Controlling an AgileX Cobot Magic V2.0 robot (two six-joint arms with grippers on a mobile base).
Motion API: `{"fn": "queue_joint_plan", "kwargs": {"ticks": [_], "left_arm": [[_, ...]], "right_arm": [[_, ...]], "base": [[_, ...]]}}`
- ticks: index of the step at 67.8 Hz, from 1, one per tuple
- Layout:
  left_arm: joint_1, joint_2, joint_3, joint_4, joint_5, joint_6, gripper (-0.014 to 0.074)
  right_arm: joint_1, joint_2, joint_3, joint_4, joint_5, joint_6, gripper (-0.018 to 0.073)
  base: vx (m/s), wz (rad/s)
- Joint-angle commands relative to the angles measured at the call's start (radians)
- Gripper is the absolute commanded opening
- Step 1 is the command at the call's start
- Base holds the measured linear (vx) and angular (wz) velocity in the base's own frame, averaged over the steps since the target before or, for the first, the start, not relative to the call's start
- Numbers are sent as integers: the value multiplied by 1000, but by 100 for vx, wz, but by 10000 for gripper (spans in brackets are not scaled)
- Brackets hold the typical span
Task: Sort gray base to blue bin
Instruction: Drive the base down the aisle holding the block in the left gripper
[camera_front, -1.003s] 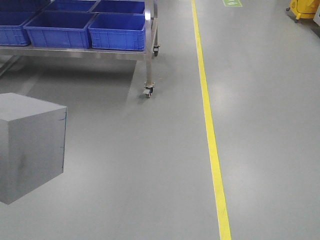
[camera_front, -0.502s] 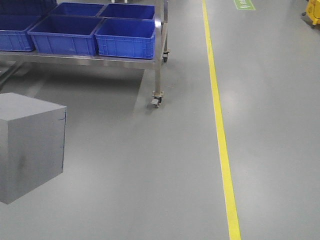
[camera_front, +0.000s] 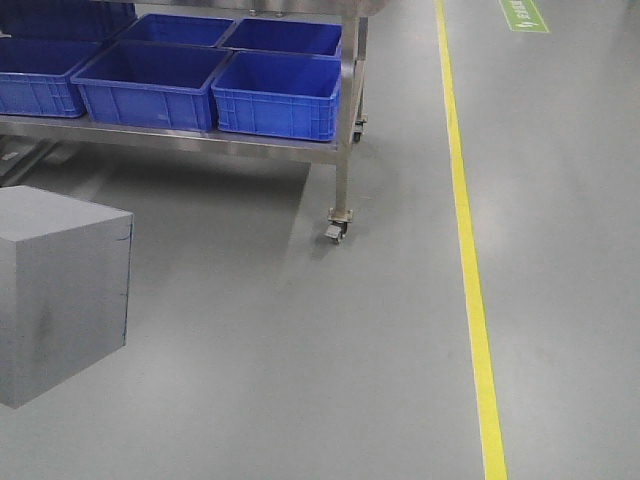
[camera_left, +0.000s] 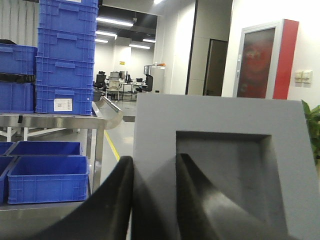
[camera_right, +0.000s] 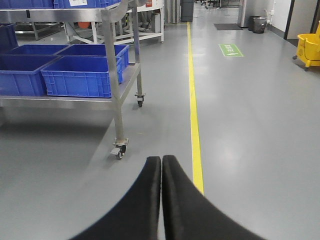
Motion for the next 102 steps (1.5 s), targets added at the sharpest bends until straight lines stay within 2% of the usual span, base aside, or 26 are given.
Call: {"fn": "queue_joint_plan", "kwargs": {"ticks": [1, 42, 102], "left_arm": [[-5, 7, -32, -6, -106, -11, -8], [-5, 7, -32, -6, -106, -11, -8], [-5, 7, -32, -6, -106, -11, -8]], "right_arm": [[-5, 18, 2, -8, -75, -12, -5], [-5, 18, 2, -8, -75, -12, -5], [-5, 18, 2, -8, -75, -12, -5]], "base": [[35, 9], [32, 19], [24, 66]]}}
